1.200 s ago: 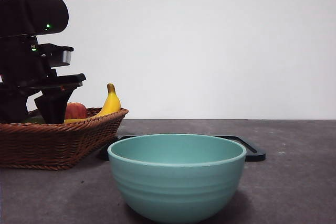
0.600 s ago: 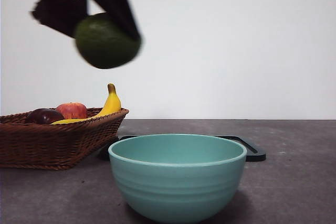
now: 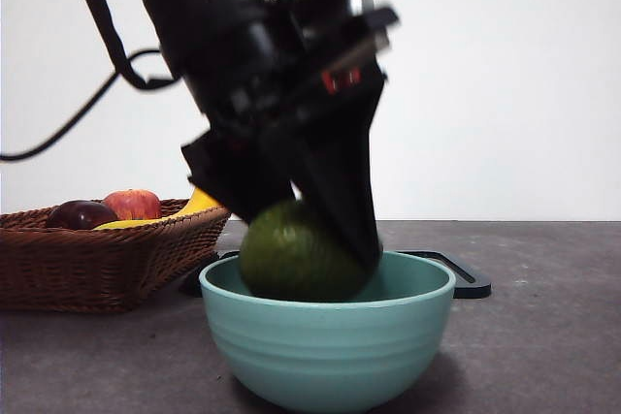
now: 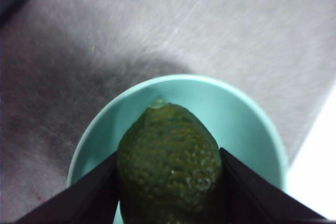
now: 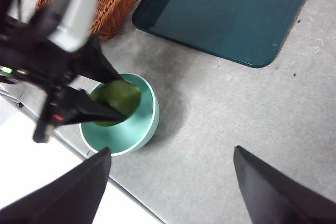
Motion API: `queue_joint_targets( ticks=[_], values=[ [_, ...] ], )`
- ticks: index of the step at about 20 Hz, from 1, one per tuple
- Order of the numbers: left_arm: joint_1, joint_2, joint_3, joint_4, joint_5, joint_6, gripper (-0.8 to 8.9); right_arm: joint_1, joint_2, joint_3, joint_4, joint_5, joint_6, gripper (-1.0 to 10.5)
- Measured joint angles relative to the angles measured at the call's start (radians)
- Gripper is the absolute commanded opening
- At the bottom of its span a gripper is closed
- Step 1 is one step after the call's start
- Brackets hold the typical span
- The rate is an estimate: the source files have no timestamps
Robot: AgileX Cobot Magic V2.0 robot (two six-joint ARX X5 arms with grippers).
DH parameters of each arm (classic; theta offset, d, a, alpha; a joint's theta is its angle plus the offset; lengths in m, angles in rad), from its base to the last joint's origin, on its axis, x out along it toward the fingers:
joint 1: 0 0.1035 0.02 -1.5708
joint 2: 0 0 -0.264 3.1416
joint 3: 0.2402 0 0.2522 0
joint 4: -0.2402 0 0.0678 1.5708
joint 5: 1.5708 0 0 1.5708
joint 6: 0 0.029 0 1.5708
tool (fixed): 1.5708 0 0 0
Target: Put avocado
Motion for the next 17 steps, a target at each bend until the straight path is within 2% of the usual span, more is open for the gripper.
queue_joint_targets(
  ticks=[5,8,12,15,17],
  values=[
    [-0.011,0.047,0.000,0.019,-0.012,0.016,2.21,0.000,0.000,0.000,0.000,0.000,0.000,3.7],
    [-0.018,0.050,0.000,0.025,-0.013,0.022,2.87,0.000,0.000,0.000,0.000,0.000,0.000,3.7],
    [-0.020,0.050,0.000,0.031,-0.013,0.028,2.90,0.000,0.000,0.000,0.000,0.000,0.000,3.7],
    [-0.031,0.050,0.000,0.030,-0.013,0.028,3.47,0.000,0.000,0.000,0.000,0.000,0.000,3.7],
    [-0.038,0.050,0.000,0.030,-0.013,0.028,3.47,0.000,0.000,0.000,0.000,0.000,0.000,3.7]
  ],
)
